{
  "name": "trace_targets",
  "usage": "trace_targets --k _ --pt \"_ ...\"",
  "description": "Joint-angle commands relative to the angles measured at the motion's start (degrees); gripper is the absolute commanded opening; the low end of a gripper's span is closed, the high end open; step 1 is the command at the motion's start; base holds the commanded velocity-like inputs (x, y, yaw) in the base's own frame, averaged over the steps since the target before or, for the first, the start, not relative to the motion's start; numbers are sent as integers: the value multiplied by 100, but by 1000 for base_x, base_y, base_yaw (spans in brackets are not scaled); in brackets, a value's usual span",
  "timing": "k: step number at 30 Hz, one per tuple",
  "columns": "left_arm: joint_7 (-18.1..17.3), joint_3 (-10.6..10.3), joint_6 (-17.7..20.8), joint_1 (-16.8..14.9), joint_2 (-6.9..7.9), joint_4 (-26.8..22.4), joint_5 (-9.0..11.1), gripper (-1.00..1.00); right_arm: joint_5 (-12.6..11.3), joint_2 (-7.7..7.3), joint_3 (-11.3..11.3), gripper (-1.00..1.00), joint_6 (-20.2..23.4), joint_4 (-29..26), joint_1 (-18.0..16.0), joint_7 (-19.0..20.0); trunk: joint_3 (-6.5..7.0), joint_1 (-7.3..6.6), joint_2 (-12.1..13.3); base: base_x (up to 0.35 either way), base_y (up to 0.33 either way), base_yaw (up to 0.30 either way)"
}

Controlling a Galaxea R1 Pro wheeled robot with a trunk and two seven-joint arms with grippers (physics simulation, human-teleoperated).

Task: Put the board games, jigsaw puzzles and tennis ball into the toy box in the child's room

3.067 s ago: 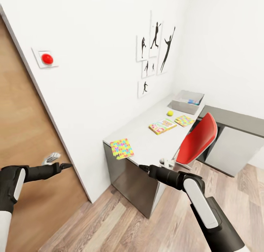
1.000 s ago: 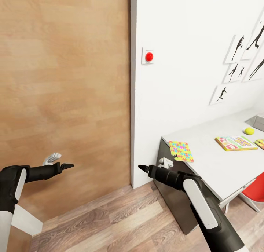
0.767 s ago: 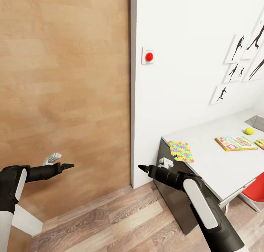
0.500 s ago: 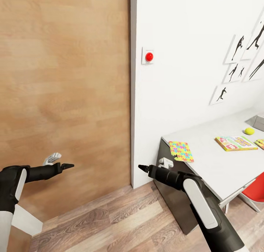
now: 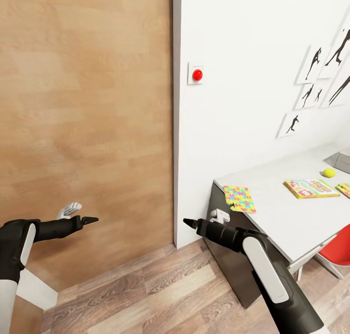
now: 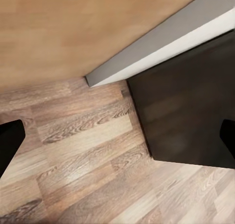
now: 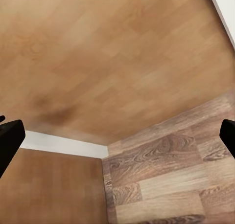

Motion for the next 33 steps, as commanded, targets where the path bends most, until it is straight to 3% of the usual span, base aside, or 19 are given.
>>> trace_targets --k 1,7,11,13,14,16,19,21,24,27,30,33 --pt "-25 9 41 -5 -1 -2 -11 100 -58 -3 10 100 6 1 -5 -60 -7 1 -5 -2 0 0" --pt "-25 9 38 -5 -60 2 -11 100 -7 68 31 100 -97 43 -5 -92 -7 1 -5 0 0 0" --pt "-16 9 29 -5 -108 5 -17 100 197 339 317 100 -532 174 -5 -222 -7 1 -5 0 0 0" --pt "-12 9 25 -5 -152 6 -25 100 545 482 535 100 -734 339 -7 -451 -7 1 -5 0 0 0" --pt "-11 9 21 -5 -182 6 -32 100 838 578 648 100 -837 450 -10 -688 -7 1 -5 0 0 0" --pt "-8 9 19 -5 -202 6 -38 100 1152 712 726 100 -925 548 -11 -976 -7 1 -5 0 0 0" --pt "0 9 16 -5 -227 7 -48 100 1852 1158 829 100 -1127 721 -13 -1751 -7 1 -5 0 0 0" --pt "5 9 16 -5 -233 7 -51 100 2199 1337 865 100 -1248 848 -14 -2151 -7 1 -5 0 0 0" --pt "15 9 15 -5 -237 7 -54 100 2664 1337 984 100 -1515 1205 -14 -2597 -7 1 -5 0 0 0" --pt "21 9 15 -5 -239 7 -56 100 2888 1337 1185 100 -1738 1413 -14 -2789 -7 1 -5 0 0 0" --pt "17 9 15 -5 -239 7 -60 100 3013 1337 1494 100 -1877 1549 -14 -3020 -7 1 -5 0 0 0" --pt "20 9 14 -5 -239 7 -63 100 3091 1337 1703 100 -1921 1737 -19 -3539 -7 1 -5 0 0 0"
